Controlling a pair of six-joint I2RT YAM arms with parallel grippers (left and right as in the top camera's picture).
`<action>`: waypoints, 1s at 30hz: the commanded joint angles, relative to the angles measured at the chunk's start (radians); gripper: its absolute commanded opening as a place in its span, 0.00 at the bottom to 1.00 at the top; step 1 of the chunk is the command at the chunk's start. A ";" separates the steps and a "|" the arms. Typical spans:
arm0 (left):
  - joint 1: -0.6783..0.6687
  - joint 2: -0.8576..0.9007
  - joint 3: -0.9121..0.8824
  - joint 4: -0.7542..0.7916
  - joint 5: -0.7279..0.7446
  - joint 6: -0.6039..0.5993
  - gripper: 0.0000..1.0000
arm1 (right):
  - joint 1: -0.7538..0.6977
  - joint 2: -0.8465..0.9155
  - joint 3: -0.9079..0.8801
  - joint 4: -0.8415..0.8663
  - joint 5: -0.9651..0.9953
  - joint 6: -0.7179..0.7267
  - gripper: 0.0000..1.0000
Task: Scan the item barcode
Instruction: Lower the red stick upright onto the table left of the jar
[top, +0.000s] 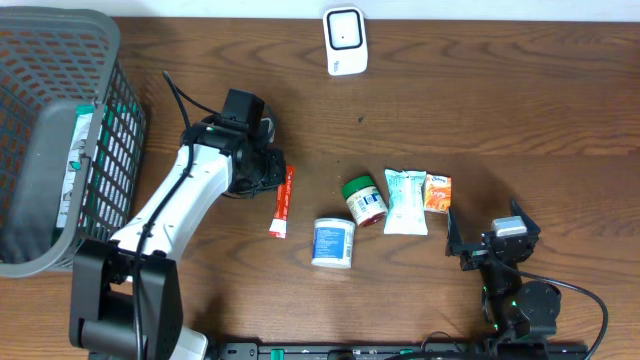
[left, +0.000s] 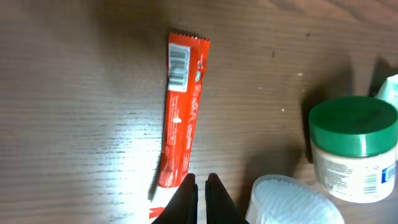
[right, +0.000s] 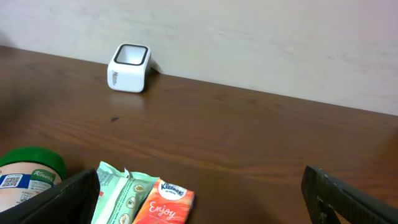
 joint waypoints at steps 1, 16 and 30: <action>-0.004 0.014 0.001 -0.007 0.000 0.043 0.07 | 0.005 -0.002 -0.001 -0.003 -0.004 0.014 0.99; -0.021 0.123 -0.135 0.107 -0.033 0.042 0.07 | 0.005 -0.002 -0.001 -0.003 -0.004 0.014 0.99; -0.021 0.071 -0.089 0.109 -0.033 0.042 0.07 | 0.005 -0.002 -0.001 -0.003 -0.004 0.014 0.99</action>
